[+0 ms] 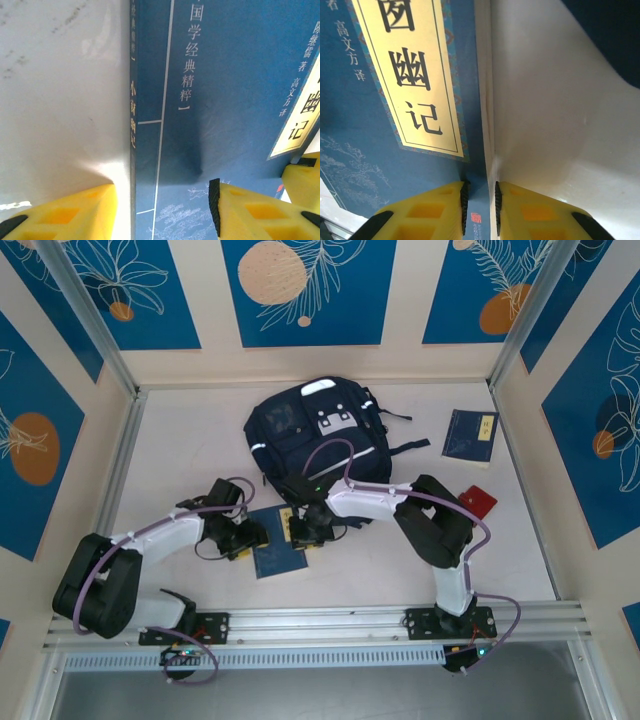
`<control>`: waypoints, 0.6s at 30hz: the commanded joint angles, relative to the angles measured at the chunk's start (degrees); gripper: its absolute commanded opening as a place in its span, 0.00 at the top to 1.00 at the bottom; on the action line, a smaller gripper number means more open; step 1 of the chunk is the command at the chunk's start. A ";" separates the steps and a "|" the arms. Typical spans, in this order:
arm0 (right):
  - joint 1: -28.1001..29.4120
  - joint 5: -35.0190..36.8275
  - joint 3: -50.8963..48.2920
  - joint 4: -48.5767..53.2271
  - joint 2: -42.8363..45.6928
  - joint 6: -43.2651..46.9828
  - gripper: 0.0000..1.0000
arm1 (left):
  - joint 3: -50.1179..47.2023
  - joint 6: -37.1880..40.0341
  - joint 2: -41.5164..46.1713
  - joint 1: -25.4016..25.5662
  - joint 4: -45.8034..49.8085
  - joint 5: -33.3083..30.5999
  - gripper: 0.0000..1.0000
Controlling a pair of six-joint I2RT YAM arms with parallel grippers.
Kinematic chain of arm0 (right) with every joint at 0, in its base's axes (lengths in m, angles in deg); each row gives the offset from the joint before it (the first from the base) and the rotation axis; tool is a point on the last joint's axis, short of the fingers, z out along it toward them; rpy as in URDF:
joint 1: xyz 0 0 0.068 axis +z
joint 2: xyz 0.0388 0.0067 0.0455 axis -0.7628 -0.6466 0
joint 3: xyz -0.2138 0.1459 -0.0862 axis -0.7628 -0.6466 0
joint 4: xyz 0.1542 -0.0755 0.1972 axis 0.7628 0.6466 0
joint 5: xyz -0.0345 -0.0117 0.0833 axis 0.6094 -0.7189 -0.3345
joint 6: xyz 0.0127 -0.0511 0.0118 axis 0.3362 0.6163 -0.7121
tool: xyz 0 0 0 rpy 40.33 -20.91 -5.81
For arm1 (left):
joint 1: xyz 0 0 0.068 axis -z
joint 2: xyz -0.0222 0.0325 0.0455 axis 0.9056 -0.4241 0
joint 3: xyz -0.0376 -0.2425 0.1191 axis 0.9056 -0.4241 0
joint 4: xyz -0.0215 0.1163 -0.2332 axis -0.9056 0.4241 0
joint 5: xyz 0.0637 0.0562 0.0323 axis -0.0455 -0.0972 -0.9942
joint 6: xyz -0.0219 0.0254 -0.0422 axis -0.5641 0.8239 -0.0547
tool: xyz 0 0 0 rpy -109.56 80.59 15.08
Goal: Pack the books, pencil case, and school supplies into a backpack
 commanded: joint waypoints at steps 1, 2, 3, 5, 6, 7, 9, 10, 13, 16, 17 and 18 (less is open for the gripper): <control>-0.38 -2.04 -1.42 2.58 -2.53 0.44 0.75 | -1.96 -0.88 -0.55 0.48 -2.30 4.56 0.49; -0.55 -2.29 -1.52 2.49 -2.54 0.53 0.76 | -2.07 -1.12 -0.54 0.48 -2.95 5.07 0.51; -0.66 -2.47 -1.68 2.41 -2.56 0.64 0.76 | -2.10 -1.17 -0.58 0.49 -3.29 5.49 0.53; -0.74 -2.65 -1.74 2.27 -2.48 0.75 0.76 | -2.07 -1.17 -0.69 0.49 -3.65 6.20 0.57; -0.84 -2.92 -1.86 2.15 -2.39 0.71 0.76 | -2.11 -1.12 -0.78 0.47 -4.04 6.84 0.59; -0.95 -3.00 -2.00 2.00 -2.40 0.71 0.76 | -2.07 -1.17 -0.92 0.43 -4.27 7.18 0.59; -1.00 -3.35 -2.12 1.66 -2.34 0.71 0.76 | -2.07 -1.17 -0.99 0.49 -4.38 7.44 0.61; -1.09 -3.56 -2.24 1.47 -2.37 0.79 0.77 | -2.14 -1.12 -1.12 0.48 -4.53 7.72 0.62; -1.40 -4.13 -2.56 1.13 -2.16 0.98 0.79 | -2.19 -0.88 -1.00 0.49 -5.30 9.43 0.63; -1.70 -5.12 -3.40 0.20 -1.55 1.37 0.81 | -2.80 -1.27 0.41 0.49 -7.87 12.11 0.64; -1.84 -5.66 -3.67 -0.19 -1.33 1.42 0.81 | -3.28 -1.77 0.97 0.50 -9.64 13.70 0.64; -1.98 -6.12 -4.03 -0.70 -1.14 1.50 0.81 | -3.98 -2.71 1.74 0.48 -12.46 15.82 0.64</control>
